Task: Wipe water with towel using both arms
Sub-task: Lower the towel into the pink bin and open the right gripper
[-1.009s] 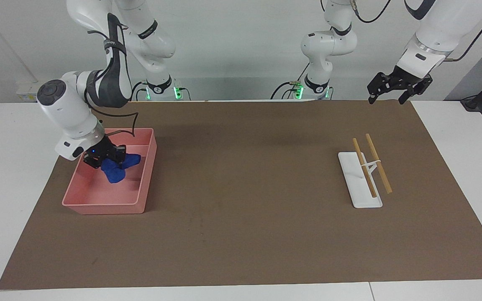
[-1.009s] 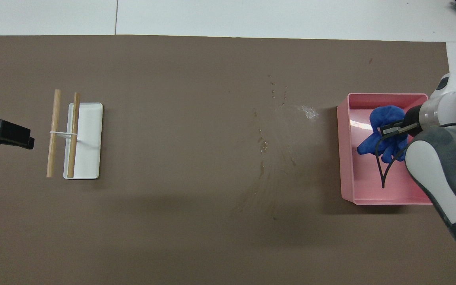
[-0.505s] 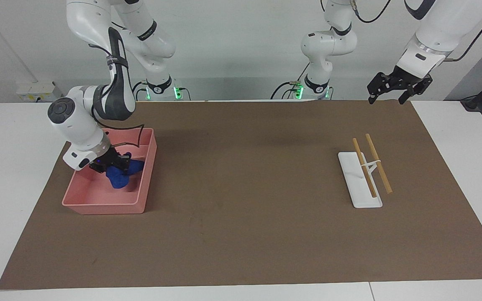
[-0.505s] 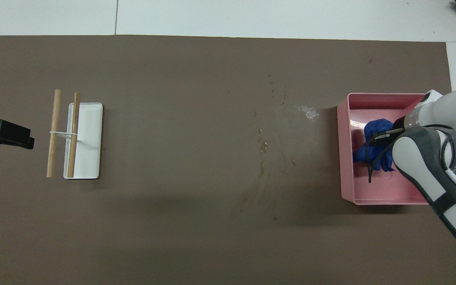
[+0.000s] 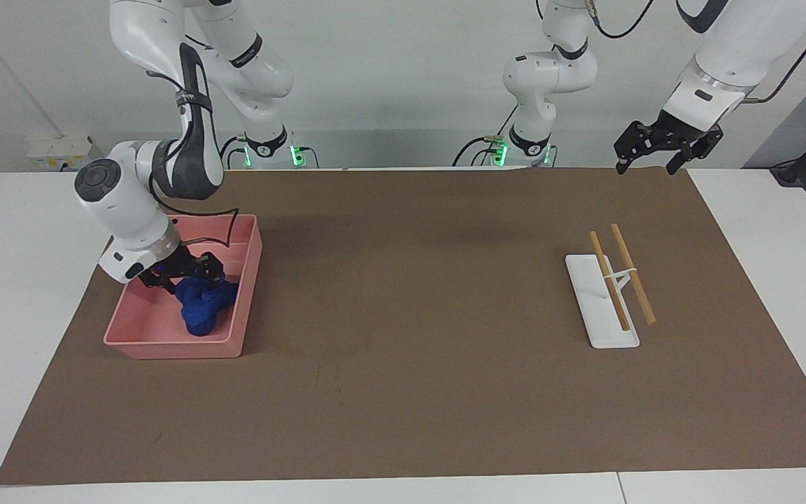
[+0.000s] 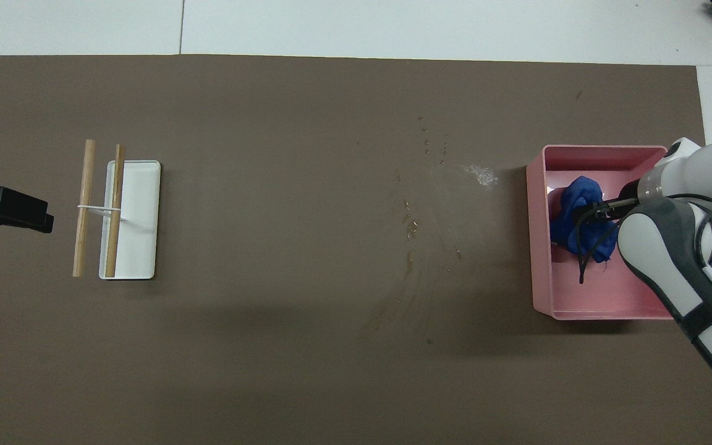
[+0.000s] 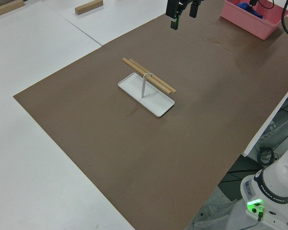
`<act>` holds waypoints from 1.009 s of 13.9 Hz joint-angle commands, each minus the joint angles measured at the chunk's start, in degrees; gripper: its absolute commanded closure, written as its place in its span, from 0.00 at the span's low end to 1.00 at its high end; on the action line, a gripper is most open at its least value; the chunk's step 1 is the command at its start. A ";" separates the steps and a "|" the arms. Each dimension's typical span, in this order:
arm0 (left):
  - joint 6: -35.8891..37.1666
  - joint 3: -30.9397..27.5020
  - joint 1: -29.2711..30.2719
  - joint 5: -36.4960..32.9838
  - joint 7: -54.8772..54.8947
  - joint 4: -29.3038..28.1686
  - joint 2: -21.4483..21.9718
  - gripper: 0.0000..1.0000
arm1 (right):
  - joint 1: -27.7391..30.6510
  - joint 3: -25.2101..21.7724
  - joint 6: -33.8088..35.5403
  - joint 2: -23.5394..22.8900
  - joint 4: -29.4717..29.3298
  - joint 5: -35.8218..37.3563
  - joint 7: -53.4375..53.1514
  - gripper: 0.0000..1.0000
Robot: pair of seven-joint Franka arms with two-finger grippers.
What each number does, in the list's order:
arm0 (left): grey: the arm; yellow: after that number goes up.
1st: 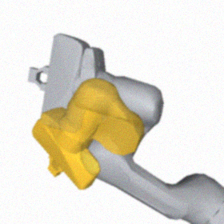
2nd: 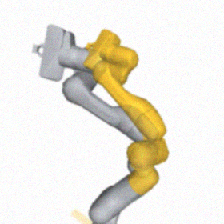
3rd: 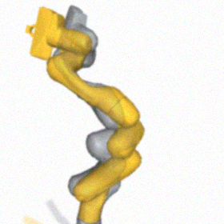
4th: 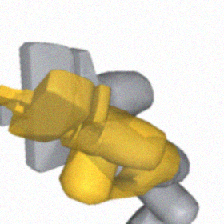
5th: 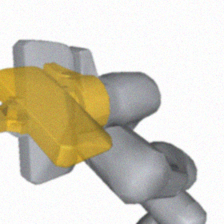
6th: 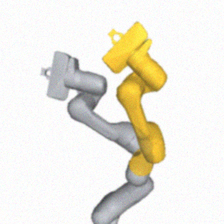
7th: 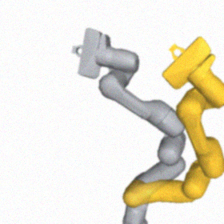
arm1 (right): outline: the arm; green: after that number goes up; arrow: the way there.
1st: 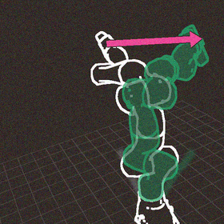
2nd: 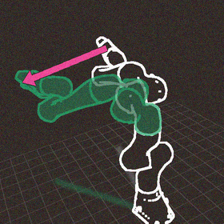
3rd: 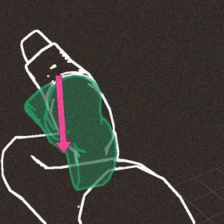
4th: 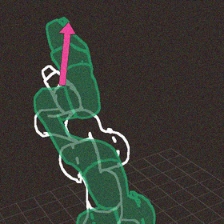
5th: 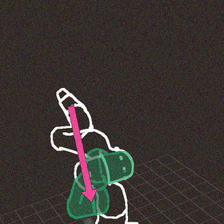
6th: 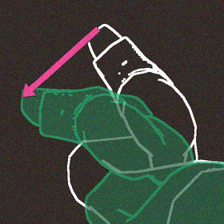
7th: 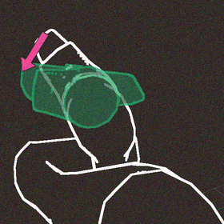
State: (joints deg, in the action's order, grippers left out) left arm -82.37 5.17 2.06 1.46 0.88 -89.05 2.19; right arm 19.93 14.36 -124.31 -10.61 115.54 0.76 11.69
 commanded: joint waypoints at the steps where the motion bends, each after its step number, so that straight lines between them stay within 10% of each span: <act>1: -0.60 0.28 0.66 0.39 0.09 -1.91 1.59 0.00 | 0.03 0.50 1.00 3.22 0.66 1.35 -3.68 0.00; 8: -0.60 0.28 0.66 0.39 0.09 -1.91 1.59 0.00 | -3.66 1.02 12.58 18.42 -1.26 1.35 -17.90 0.00; 14: -0.60 0.28 0.66 0.39 0.09 -1.91 1.59 0.00 | -9.20 1.11 28.13 13.79 -21.37 0.65 -29.62 0.00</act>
State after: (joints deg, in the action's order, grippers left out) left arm -82.37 5.17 2.06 1.46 0.88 -89.05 2.19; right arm 11.36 15.21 -101.25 8.35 102.95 0.79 -15.04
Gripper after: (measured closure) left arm 0.000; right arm 0.000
